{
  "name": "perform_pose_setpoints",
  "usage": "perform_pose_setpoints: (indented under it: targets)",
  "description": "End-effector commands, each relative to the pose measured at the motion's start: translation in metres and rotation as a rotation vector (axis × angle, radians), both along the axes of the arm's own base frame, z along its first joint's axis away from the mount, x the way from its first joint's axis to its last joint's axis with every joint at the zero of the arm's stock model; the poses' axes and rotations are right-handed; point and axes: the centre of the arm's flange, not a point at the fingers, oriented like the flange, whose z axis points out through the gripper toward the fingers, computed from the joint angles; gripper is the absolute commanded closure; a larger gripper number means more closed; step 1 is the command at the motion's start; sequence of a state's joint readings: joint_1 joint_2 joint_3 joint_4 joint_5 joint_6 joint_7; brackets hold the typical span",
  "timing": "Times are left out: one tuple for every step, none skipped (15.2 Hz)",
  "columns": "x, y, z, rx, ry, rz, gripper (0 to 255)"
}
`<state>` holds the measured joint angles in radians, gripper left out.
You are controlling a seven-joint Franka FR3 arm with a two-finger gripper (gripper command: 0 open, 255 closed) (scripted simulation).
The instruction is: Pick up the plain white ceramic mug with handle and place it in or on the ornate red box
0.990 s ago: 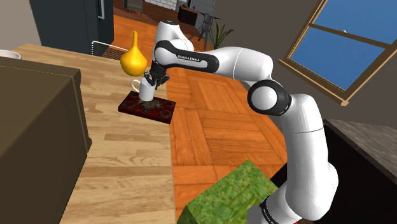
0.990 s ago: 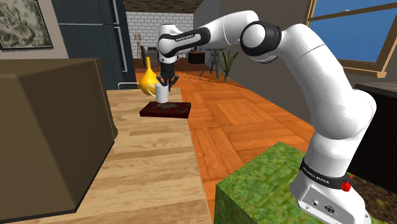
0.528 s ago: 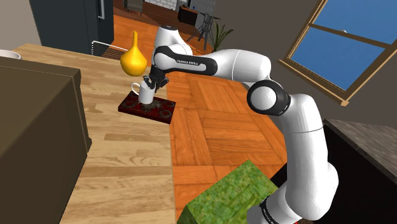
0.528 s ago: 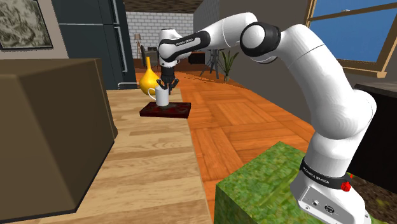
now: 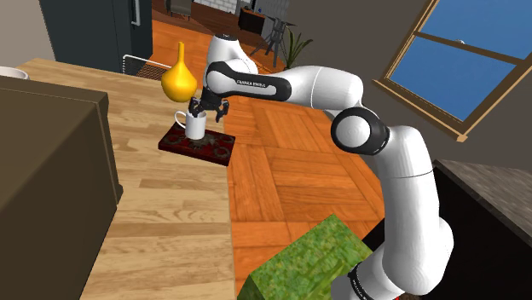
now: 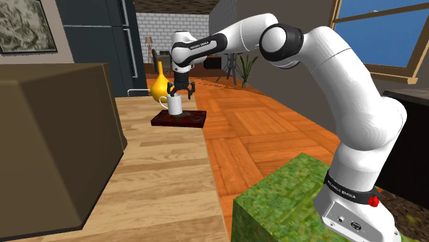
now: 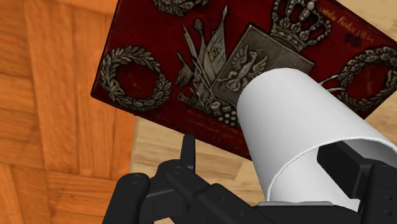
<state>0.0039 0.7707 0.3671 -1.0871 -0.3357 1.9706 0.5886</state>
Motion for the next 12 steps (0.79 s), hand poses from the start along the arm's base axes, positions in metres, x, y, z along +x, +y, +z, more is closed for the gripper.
perform_pose_setpoints:
  targets:
    - [0.0, 0.0, 0.0, 0.0, 0.0, 0.0, 0]
    - [-0.002, 0.0, 0.013, 0.0, 0.0, 0.0, 0]
    - [-0.004, 0.0, 0.026, 0.0, 0.0, 0.0, 0]
    - [-0.007, 0.001, 0.039, 0.0, 0.0, 0.0, 0]
    - [-0.008, 0.001, 0.049, 0.0, 0.0, 0.0, 0]
    - [-0.008, 0.001, 0.049, 0.0, 0.0, 0.0, 0]
    - [-0.008, 0.001, 0.049, 0.0, 0.0, 0.0, 0]
    - [-0.008, 0.001, 0.049, 0.0, 0.0, 0.0, 0]
    - [-0.008, 0.001, 0.049, 0.0, 0.0, 0.0, 0]
    - [-0.008, 0.001, 0.049, 0.0, 0.0, 0.0, 0]
    - [-0.008, 0.001, 0.049, 0.0, 0.0, 0.0, 0]
    - [-0.008, 0.001, 0.049, 0.0, 0.0, 0.0, 0]
